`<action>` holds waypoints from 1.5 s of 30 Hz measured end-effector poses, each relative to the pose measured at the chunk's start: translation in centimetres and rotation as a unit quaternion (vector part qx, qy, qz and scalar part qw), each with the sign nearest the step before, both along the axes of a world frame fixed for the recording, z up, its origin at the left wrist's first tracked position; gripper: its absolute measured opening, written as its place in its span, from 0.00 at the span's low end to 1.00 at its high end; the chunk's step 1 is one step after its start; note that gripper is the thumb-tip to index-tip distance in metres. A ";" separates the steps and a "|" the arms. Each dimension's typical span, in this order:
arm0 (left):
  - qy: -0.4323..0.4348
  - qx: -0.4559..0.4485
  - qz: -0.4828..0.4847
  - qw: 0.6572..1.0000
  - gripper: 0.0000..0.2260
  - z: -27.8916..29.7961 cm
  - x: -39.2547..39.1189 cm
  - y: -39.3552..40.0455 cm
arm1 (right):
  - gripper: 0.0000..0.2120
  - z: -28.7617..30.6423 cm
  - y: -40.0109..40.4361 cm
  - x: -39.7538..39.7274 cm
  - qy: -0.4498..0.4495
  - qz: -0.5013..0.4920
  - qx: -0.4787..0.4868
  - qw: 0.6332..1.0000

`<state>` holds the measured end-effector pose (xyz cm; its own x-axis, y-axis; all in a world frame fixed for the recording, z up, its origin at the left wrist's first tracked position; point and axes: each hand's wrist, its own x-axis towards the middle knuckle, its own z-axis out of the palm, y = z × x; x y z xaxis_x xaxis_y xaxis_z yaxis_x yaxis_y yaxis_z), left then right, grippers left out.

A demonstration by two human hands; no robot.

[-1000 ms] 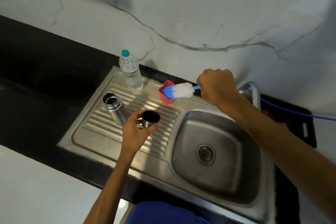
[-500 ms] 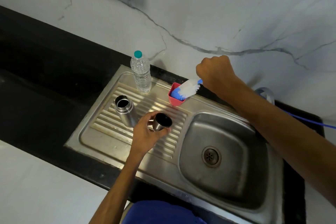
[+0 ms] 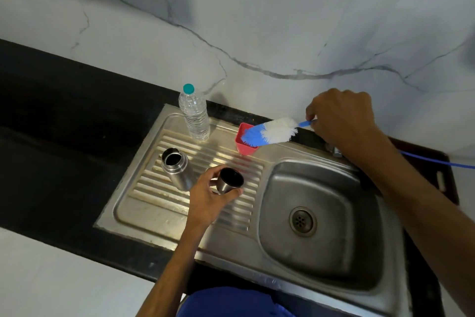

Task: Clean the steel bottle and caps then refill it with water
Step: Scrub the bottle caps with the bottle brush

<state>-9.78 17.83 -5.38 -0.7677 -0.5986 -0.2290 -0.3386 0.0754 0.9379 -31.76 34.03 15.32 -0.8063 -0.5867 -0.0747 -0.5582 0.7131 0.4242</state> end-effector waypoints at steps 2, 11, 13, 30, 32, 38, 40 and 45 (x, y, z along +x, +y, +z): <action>0.007 0.008 0.002 1.000 0.29 0.2 0.1 0.1 | 0.06 0.0 0.6 0.5 -0.016 -0.011 -0.001 1.000; 0.045 0.020 -0.008 0.999 0.27 -0.3 0.6 0.9 | 0.07 -0.9 2.3 3.8 0.010 -0.031 -0.041 0.999; 0.050 0.006 -0.006 0.999 0.28 -0.2 0.5 1.1 | 0.06 -1.8 2.5 3.8 0.015 -0.035 -0.057 0.998; 0.027 -0.090 0.033 0.995 0.27 0.9 -2.8 2.0 | 0.09 -4.5 6.7 3.7 -0.002 -0.050 -0.157 0.986; 0.037 -0.126 0.048 0.990 0.29 0.9 -3.0 2.5 | 0.04 -4.7 7.9 3.4 -0.044 -0.088 -0.219 0.971; 0.037 -0.132 0.047 0.989 0.29 0.6 -3.6 3.7 | 0.06 -5.7 12.2 3.9 -0.199 -0.187 -0.380 0.884; 0.025 -0.113 0.050 0.992 0.27 0.4 -4.0 3.6 | 0.06 -6.6 13.3 3.3 -0.247 -0.196 -0.418 0.852; 0.015 -0.029 0.024 0.999 0.18 1.0 -5.5 6.9 | 0.07 -7.1 19.2 4.3 -0.272 -0.204 -0.497 0.798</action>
<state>-15.25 24.73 -4.40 -0.7439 -0.6461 -0.1707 -0.3149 0.1136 0.9423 -27.44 53.19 8.18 -0.9526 -0.2704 -0.1397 -0.1020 0.7161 -0.6905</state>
